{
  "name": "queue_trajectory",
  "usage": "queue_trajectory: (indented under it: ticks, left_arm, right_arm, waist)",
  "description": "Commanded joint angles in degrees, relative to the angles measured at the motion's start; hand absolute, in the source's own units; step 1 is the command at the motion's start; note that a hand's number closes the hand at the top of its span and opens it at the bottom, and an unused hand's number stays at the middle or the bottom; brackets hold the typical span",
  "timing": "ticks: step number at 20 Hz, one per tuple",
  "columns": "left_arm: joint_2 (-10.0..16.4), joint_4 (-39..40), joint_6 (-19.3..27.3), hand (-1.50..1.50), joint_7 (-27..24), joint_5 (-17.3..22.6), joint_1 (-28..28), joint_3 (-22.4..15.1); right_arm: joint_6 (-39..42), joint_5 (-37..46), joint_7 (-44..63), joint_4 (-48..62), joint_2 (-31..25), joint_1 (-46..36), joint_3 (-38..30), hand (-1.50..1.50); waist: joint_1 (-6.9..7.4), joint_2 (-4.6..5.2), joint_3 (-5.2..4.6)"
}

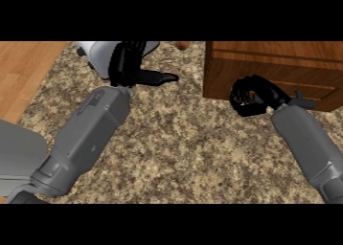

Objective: Pick up the cup, place it into the drawer and close the drawer

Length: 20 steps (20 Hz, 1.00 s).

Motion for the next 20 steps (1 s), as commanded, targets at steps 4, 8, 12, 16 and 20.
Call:
queue_trajectory:
  ticks: [4, 8, 12, 16, 20]
  left_arm:
    - [3.1, -3.2, -3.1, -1.50, 0.9, 0.2, 4.1, -0.3]
    - [3.6, -4.4, -4.3, -1.50, 1.9, 0.2, 3.1, -0.7]
    - [4.8, -5.1, -5.5, -1.50, 1.8, 0.3, 4.4, -0.5]
    - [4.4, -5.4, -6.3, -1.50, 2.3, 0.5, 4.9, -0.9]
    - [4.8, -6.0, -7.5, -1.50, 1.8, 1.0, 6.2, -0.6]
  right_arm:
    - [-2.0, -2.7, 0.1, 7.7, -4.5, -9.6, -7.0, 1.50]
    - [0.4, -4.7, 0.3, 7.6, -6.3, -10.5, -8.6, 1.50]
    - [3.2, -6.2, 1.4, 6.4, -8.1, -11.9, -9.6, 1.50]
    - [5.0, -7.8, 1.4, 4.9, -8.7, -11.9, -10.3, 1.50]
    - [7.8, -8.9, 1.3, 3.9, -10.4, -11.1, -10.8, 1.50]
  waist:
    - [2.50, 0.58, -0.04]
    - [3.48, 1.06, 0.03]
    - [4.21, 0.83, -0.09]
    - [4.48, 1.30, -0.11]
    - [5.08, 1.42, -0.20]
